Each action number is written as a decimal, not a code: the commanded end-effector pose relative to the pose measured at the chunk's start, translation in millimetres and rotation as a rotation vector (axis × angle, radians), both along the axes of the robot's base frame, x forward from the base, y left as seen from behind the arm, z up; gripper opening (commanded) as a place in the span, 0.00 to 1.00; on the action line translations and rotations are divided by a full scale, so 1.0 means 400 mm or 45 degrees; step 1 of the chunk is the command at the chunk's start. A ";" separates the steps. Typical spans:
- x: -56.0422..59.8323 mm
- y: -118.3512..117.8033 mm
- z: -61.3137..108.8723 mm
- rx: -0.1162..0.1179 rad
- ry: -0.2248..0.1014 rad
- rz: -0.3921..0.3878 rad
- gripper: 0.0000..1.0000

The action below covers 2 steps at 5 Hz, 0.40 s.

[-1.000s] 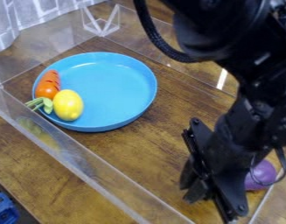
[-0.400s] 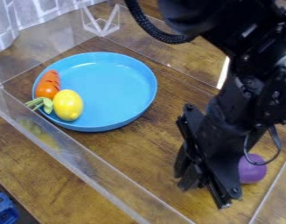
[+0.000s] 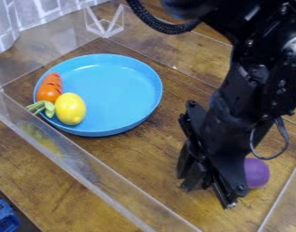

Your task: Put the purple eggplant on the blue tray

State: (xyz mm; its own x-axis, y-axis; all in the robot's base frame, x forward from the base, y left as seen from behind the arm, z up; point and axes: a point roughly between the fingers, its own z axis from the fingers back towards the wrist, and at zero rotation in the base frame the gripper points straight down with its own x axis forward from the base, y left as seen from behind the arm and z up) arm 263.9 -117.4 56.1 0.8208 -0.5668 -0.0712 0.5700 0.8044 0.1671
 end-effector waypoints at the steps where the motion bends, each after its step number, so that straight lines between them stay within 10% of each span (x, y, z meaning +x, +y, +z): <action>1: 0.027 -0.002 0.067 -0.073 -0.106 0.021 0.00; 2: 0.026 0.000 0.064 -0.085 -0.102 0.024 0.00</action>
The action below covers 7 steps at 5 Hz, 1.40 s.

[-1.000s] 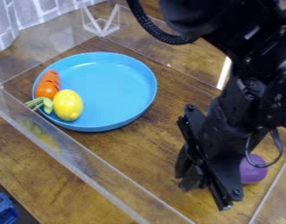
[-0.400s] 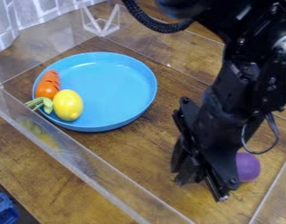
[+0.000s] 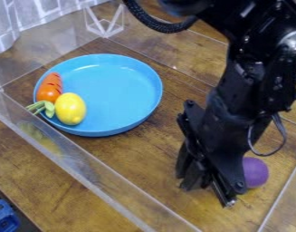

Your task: Put the purple eggplant on the blue tray

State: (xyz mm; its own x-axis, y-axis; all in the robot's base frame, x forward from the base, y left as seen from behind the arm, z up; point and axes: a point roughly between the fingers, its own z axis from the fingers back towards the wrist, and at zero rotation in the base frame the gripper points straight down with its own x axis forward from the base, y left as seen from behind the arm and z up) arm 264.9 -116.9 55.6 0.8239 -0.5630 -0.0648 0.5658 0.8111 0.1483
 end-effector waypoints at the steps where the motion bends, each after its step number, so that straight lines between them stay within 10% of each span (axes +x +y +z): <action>1: 0.021 0.001 0.065 -0.072 -0.104 0.020 0.00; 7: 0.004 0.013 0.064 -0.149 -0.074 0.050 0.00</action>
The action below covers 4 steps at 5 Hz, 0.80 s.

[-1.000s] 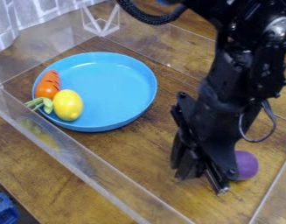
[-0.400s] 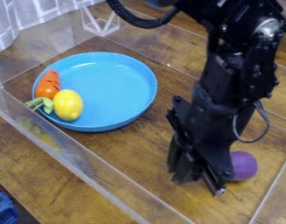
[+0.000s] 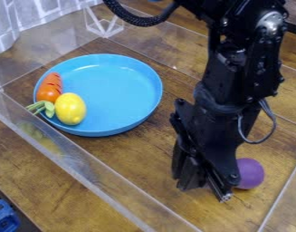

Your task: Put the purple eggplant on the blue tray

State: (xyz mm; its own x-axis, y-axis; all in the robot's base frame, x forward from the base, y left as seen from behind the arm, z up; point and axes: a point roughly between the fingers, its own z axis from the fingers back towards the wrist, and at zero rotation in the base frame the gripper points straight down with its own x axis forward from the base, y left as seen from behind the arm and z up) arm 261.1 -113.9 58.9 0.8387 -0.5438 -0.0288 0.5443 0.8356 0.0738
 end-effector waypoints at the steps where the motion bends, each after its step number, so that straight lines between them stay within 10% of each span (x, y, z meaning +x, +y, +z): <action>1: 0.018 0.015 0.067 -0.034 -0.086 0.021 0.00; 4: 0.033 0.049 0.149 0.017 -0.094 0.031 0.00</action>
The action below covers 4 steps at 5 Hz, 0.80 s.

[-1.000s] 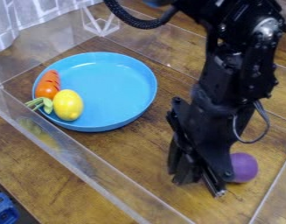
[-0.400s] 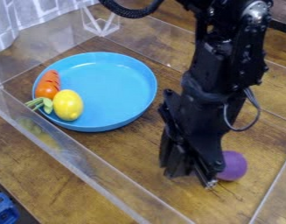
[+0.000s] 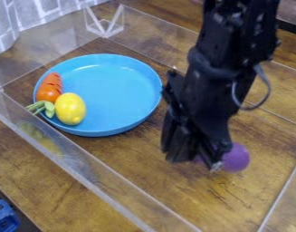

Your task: Put the purple eggplant on the blue tray

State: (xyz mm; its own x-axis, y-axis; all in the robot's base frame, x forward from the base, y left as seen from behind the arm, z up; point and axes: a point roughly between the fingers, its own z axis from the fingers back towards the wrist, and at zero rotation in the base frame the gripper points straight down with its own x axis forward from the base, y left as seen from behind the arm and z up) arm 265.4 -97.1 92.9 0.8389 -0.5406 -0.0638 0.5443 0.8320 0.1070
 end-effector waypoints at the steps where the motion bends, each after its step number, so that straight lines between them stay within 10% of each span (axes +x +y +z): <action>1: 0.018 0.026 0.145 -0.006 -0.162 0.044 0.00; 2: 0.024 0.100 0.157 0.064 -0.221 0.087 0.00; 4: -0.028 0.176 0.135 0.088 -0.241 0.107 0.00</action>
State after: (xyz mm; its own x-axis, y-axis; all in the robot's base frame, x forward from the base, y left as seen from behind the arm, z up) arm 253.2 -24.8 130.6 0.8862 -0.4633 0.0020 0.4492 0.8602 0.2413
